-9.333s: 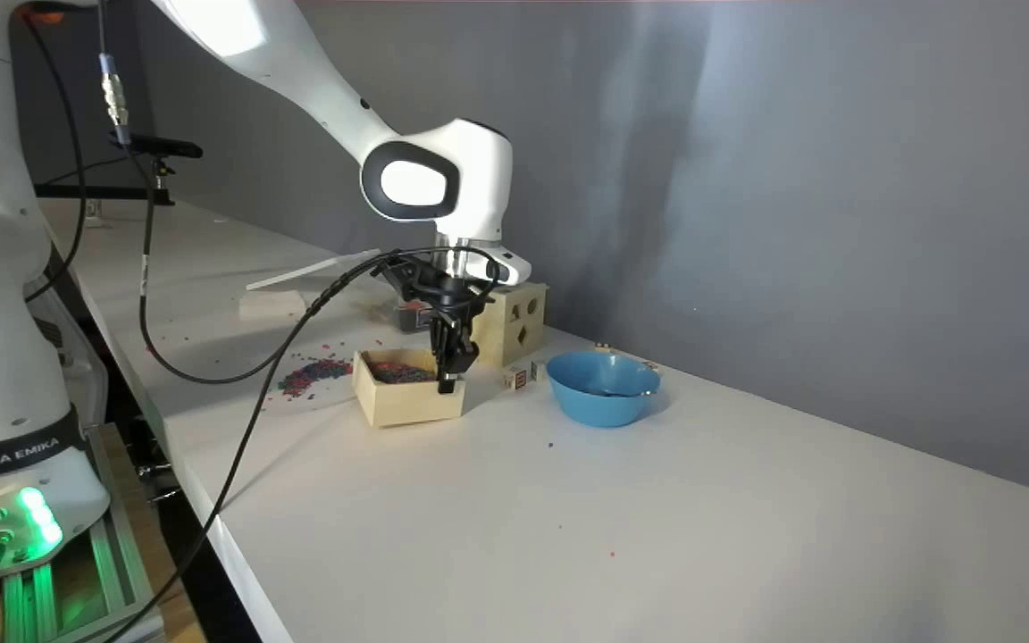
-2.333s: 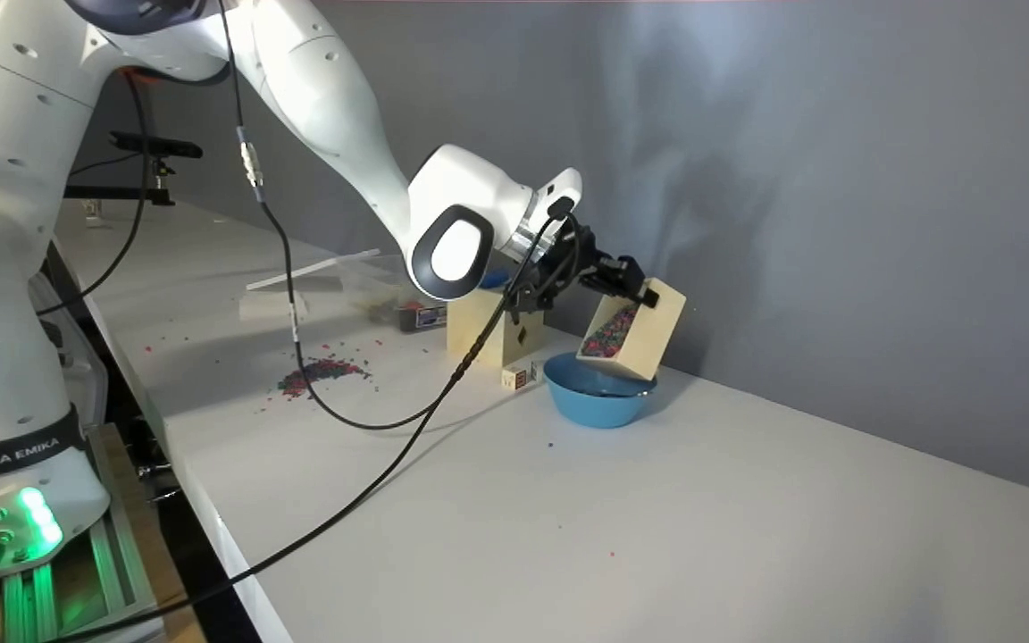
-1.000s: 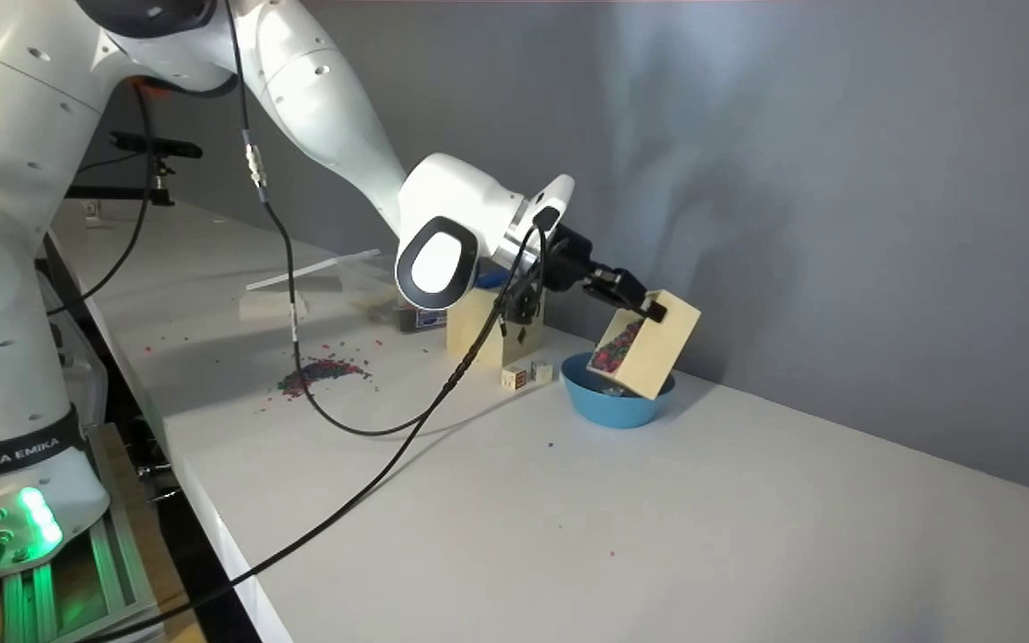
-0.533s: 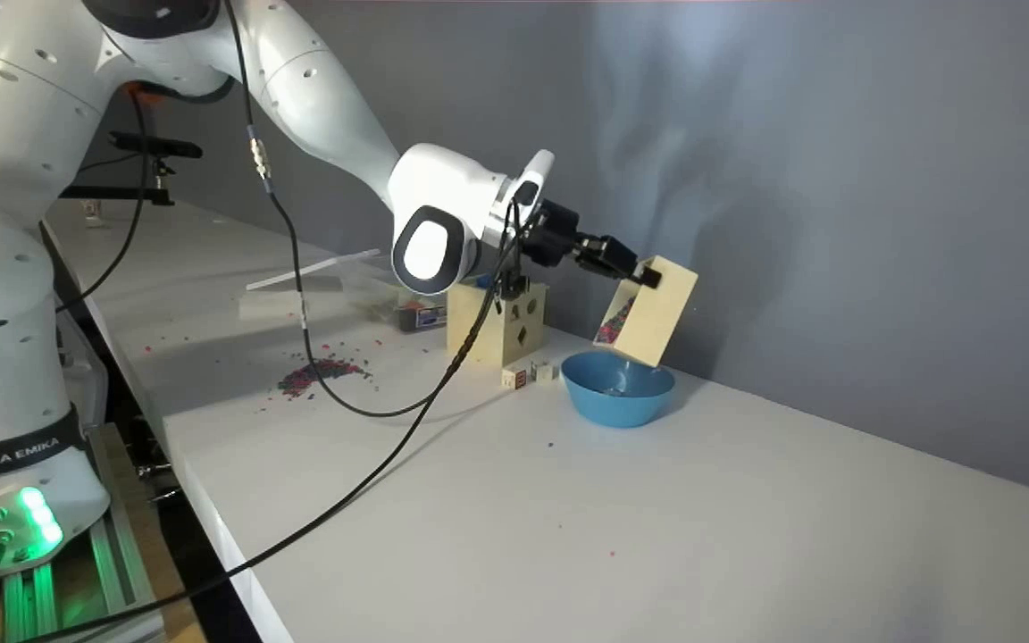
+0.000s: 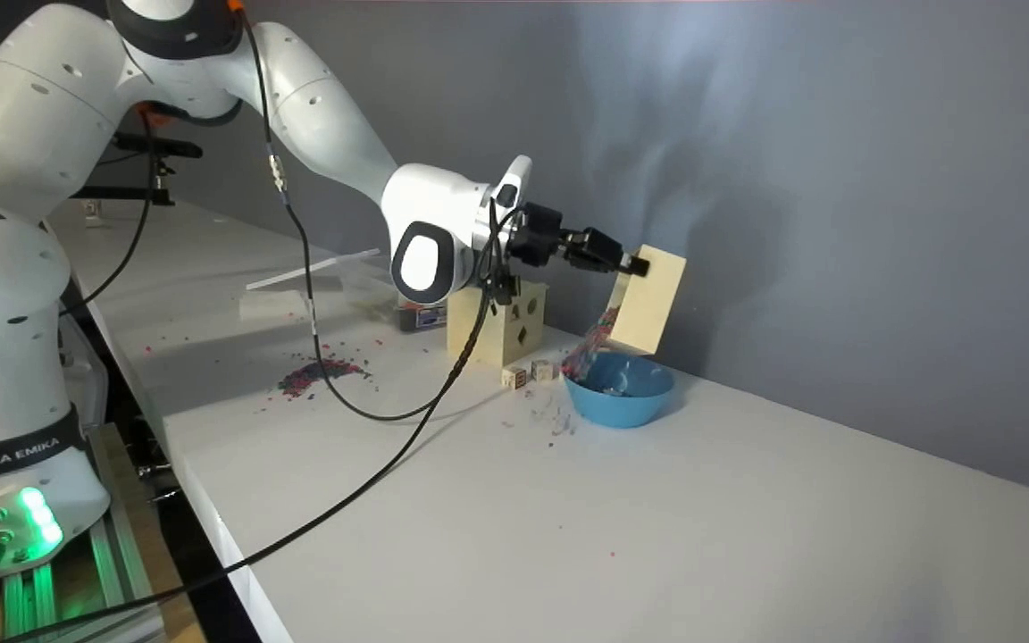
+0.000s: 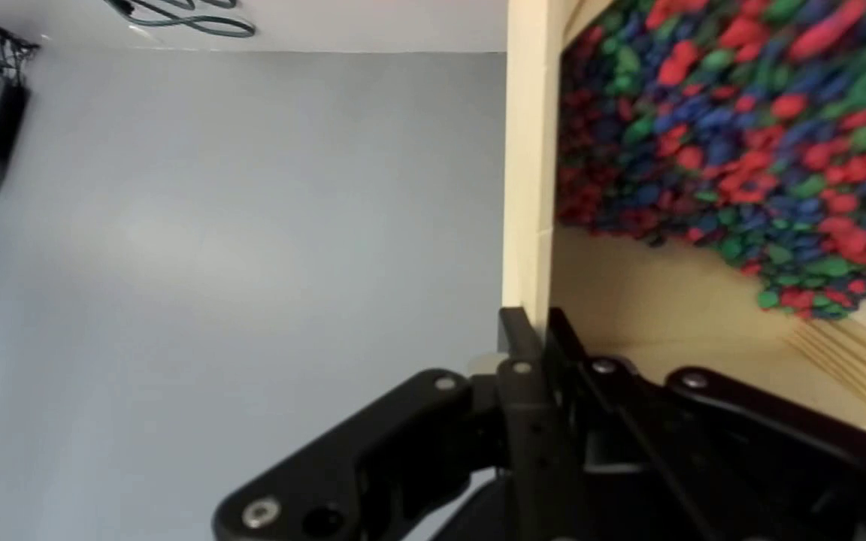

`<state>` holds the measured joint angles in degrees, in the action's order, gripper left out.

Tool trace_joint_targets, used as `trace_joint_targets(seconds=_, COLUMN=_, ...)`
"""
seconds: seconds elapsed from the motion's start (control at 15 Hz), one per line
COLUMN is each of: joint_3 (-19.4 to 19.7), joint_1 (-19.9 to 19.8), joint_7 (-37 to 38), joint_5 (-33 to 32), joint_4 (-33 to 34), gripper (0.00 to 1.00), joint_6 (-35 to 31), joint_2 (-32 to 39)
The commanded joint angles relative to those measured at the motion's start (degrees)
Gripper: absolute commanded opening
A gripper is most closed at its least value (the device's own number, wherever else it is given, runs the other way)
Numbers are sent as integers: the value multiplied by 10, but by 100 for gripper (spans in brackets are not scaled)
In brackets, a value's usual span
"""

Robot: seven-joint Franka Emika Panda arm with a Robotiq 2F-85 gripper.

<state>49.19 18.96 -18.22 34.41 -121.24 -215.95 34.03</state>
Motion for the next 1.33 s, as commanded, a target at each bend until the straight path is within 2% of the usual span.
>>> trace_joint_targets(seconds=0.0, joint_3=28, joint_1=16, joint_7=-15, joint_5=57, joint_4=33, gripper=2, joint_6=-17, joint_2=42)
trace_joint_targets(seconds=0.53, joint_3=64, joint_1=29, joint_7=-37, joint_5=197, joint_4=110, gripper=2, joint_6=61, joint_2=142)
trace_joint_targets(seconds=0.93, joint_3=94, joint_1=50, joint_7=-49, joint_5=253, joint_4=150, gripper=2, joint_6=81, joint_2=191)
trace_joint_targets(seconds=1.27, joint_3=114, joint_1=60, joint_7=-54, joint_5=277, joint_4=163, gripper=2, joint_6=72, joint_2=219)
